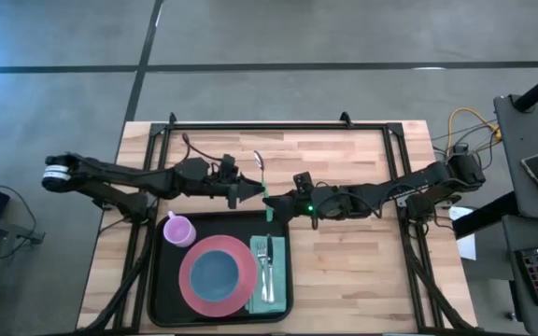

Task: Set up tray
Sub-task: Put the spoon on top of the table napkin beside the knife on the black tray

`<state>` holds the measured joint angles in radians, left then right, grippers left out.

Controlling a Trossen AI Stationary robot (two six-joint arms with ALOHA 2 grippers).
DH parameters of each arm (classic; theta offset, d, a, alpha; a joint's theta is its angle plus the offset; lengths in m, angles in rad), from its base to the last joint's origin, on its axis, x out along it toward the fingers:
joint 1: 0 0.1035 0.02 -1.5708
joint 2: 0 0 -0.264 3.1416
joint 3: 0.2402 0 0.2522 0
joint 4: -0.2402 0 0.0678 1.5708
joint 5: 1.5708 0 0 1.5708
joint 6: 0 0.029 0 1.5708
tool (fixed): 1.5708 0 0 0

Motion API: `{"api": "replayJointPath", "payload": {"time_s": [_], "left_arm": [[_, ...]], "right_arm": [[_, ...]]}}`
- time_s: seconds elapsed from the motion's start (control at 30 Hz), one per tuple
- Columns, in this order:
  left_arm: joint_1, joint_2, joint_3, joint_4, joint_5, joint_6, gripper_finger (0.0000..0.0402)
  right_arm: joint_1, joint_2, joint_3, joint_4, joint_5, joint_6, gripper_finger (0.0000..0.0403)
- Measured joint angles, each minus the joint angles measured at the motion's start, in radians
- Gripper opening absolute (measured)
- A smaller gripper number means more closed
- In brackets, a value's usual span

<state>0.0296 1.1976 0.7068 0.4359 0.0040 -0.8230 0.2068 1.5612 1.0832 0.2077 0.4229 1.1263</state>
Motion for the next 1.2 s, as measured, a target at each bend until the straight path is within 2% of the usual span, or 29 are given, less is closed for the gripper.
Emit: {"api": "replayJointPath", "payload": {"time_s": [0.2, 0.43, 0.83, 0.97, 1.2], "left_arm": [[0.000, -0.026, -0.029, -0.013, -0.006, 0.002, 0.0087], [0.005, -0.012, -0.022, -0.007, -0.005, 0.001, 0.0068], [0.005, -0.021, -0.021, 0.017, -0.004, 0.002, 0.0067], [0.005, -0.042, -0.021, 0.019, 0.005, 0.002, 0.0086], [0.005, -0.058, -0.021, -0.002, 0.006, 0.025, 0.0150]], "right_arm": [[0.001, -0.004, 0.000, 0.010, 0.000, 0.004, 0.0061], [0.001, -0.004, 0.000, 0.013, -0.002, 0.023, 0.0068], [0.001, -0.004, 0.000, 0.012, -0.002, 0.026, 0.0065], [0.001, -0.003, 0.000, 0.009, -0.003, 0.024, 0.0065], [0.001, -0.002, 0.000, 0.006, -0.003, 0.022, 0.0064]]}}
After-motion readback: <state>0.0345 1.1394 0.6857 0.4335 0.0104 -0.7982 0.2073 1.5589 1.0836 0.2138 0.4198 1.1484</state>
